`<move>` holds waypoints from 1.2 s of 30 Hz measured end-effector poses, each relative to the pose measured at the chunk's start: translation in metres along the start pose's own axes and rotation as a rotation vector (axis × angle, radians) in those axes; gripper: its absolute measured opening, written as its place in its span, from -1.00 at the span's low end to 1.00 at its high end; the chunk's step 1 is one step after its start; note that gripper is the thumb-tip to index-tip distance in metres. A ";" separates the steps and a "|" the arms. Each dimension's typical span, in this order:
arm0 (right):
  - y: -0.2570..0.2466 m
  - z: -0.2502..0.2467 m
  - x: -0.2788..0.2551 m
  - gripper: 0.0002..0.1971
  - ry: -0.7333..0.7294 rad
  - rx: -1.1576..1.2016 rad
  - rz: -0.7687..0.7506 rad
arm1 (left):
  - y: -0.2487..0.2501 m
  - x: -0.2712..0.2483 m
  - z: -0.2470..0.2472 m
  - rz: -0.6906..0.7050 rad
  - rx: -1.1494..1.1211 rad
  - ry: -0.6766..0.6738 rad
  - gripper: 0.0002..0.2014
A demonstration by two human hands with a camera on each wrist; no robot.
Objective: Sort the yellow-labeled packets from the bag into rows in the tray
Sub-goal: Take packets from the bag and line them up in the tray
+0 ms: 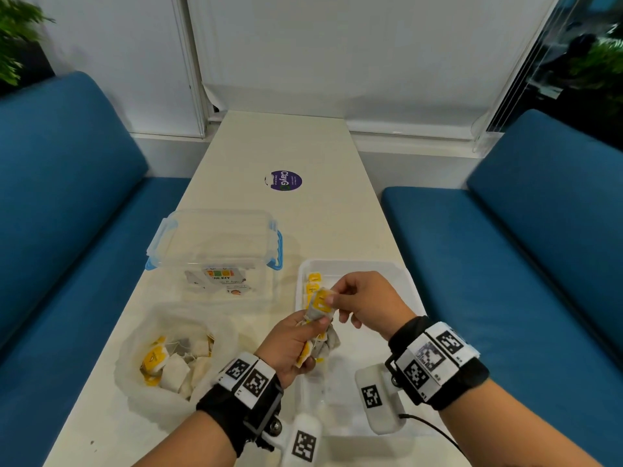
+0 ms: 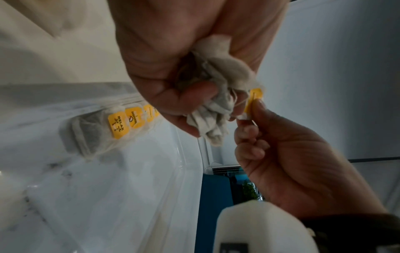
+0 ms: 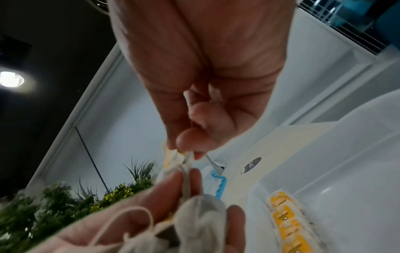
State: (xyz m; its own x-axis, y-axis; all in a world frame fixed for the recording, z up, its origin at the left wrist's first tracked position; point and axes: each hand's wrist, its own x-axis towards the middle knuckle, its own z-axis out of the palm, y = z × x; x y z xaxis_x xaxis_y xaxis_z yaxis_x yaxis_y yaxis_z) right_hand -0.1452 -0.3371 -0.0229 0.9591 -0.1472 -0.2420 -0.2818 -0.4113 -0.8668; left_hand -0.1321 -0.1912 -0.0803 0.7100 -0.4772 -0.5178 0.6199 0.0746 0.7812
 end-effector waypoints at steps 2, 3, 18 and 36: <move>-0.002 -0.001 0.000 -0.90 0.040 -0.074 -0.042 | -0.002 0.002 -0.002 -0.010 0.008 0.027 -0.93; -0.002 -0.003 0.000 -0.89 0.087 -0.158 -0.079 | -0.003 0.002 -0.003 -0.014 0.012 0.041 -0.93; 0.009 -0.028 0.005 -0.76 0.125 0.006 0.050 | 0.000 0.005 -0.022 -0.037 -0.096 0.132 -0.85; 0.035 0.004 0.006 -0.86 -0.326 -0.306 0.371 | -0.001 0.000 -0.028 -0.041 -0.110 0.115 -0.94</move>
State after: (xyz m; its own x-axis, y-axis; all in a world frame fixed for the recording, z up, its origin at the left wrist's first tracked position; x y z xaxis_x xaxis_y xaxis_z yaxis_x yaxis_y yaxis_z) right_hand -0.1488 -0.3492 -0.0562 0.7397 -0.0661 -0.6697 -0.5497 -0.6333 -0.5447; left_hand -0.1232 -0.1669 -0.0911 0.7130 -0.3789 -0.5900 0.6775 0.1552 0.7190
